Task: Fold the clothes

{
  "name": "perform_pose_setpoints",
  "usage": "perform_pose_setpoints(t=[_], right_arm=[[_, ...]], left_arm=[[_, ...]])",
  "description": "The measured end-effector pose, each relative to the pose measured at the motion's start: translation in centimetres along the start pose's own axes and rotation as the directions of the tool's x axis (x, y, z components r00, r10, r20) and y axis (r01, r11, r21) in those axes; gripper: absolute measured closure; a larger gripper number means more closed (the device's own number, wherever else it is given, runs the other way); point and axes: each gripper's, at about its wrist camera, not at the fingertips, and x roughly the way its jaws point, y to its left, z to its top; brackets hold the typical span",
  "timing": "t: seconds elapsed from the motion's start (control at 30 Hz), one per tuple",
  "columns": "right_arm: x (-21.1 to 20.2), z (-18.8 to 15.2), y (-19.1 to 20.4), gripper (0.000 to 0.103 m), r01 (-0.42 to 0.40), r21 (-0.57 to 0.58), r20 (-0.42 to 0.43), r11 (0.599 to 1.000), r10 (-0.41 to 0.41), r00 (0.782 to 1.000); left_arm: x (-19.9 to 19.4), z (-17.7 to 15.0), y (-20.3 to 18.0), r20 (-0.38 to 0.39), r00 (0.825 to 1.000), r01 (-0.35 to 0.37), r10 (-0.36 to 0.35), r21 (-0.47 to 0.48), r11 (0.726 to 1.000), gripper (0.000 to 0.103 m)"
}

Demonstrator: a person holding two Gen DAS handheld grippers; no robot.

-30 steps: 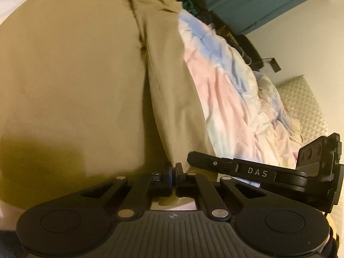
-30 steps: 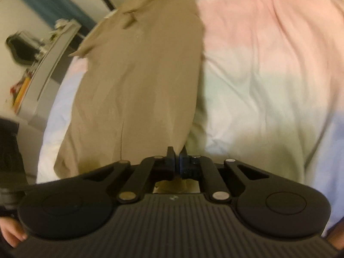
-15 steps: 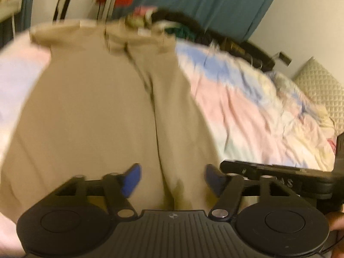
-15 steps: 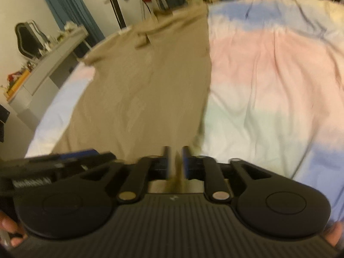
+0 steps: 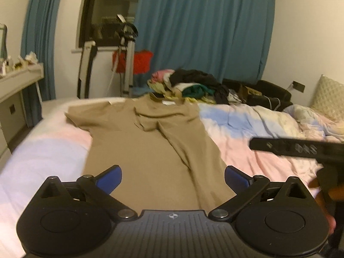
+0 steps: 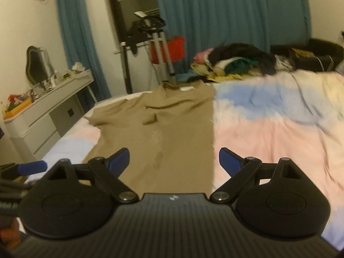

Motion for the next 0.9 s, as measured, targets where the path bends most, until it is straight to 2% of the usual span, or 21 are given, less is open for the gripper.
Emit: perform_pose_setpoints(t=[0.13,0.33,0.5,0.63,0.73,0.9], right_arm=[[5.1,2.7,3.0,0.012,-0.065,-0.084,-0.013,0.994,0.064,0.998],[17.7,5.3,9.9,0.012,-0.201,-0.232,-0.100,0.952,0.182,0.978],[28.8,6.0,16.5,0.012,-0.306,-0.241,-0.176,0.921,0.269,0.947],[36.3,5.4,22.4,0.012,-0.345,-0.313,-0.193,0.885,0.297,0.935],[41.0,4.9,25.9,0.012,-0.348,-0.347,-0.192,0.871,0.297,0.935],[46.2,4.2,28.0,0.044,-0.280,-0.379,-0.188,0.882,0.223,0.956]], left_arm=[[-0.6,0.2,2.3,0.018,1.000,-0.024,0.024,-0.010,1.000,0.000],[1.0,-0.5,6.8,0.020,0.998,-0.051,0.053,-0.091,0.995,0.000],[4.3,-1.8,10.5,-0.036,0.994,-0.105,0.100,-0.164,0.981,0.000],[7.3,-2.7,13.0,-0.093,0.991,-0.115,0.096,-0.230,0.966,0.001],[8.8,-3.1,14.7,-0.085,0.989,-0.137,0.118,-0.282,0.949,0.001],[10.5,-3.7,17.3,-0.100,0.983,-0.178,0.151,-0.382,0.907,0.001]])
